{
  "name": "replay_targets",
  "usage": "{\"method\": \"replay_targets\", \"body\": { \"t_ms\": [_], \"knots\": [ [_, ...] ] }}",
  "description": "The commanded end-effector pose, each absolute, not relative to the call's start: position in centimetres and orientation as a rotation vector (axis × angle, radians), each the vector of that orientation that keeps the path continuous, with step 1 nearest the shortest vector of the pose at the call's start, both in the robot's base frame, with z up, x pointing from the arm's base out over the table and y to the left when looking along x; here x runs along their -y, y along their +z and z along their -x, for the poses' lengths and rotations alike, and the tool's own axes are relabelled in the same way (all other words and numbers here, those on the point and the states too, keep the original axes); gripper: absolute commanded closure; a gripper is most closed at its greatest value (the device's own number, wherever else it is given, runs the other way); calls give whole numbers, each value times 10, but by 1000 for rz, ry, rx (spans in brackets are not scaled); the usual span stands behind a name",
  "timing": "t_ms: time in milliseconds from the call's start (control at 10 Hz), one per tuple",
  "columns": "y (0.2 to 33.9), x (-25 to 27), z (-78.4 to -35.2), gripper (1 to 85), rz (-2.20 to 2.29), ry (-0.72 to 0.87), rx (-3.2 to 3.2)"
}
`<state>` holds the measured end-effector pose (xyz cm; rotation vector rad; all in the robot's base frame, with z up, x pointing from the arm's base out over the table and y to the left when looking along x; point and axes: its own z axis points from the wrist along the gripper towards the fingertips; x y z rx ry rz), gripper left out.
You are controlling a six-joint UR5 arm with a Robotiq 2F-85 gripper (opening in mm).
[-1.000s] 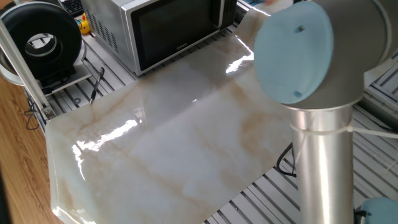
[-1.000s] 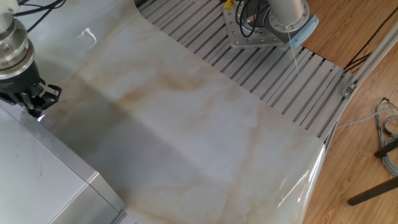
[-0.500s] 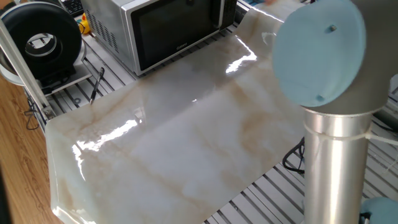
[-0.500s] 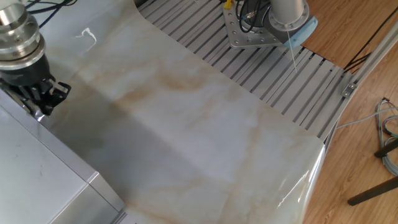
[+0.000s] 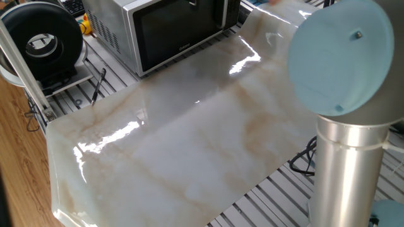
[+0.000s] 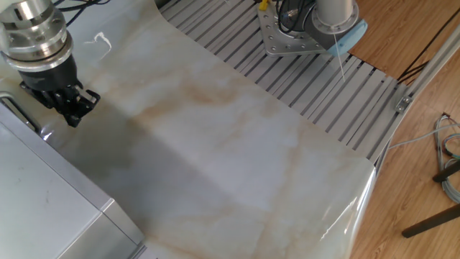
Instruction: Close the microwave door
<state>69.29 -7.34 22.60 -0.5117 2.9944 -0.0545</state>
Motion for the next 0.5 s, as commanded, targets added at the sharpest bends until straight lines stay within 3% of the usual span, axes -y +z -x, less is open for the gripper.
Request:
{"method": "replay_targets", "body": {
  "t_ms": [0,400],
  "knots": [
    [228,74,-694,843,503,-72,-2978],
    [231,73,-709,843,463,-73,-2924]
  ]
}}
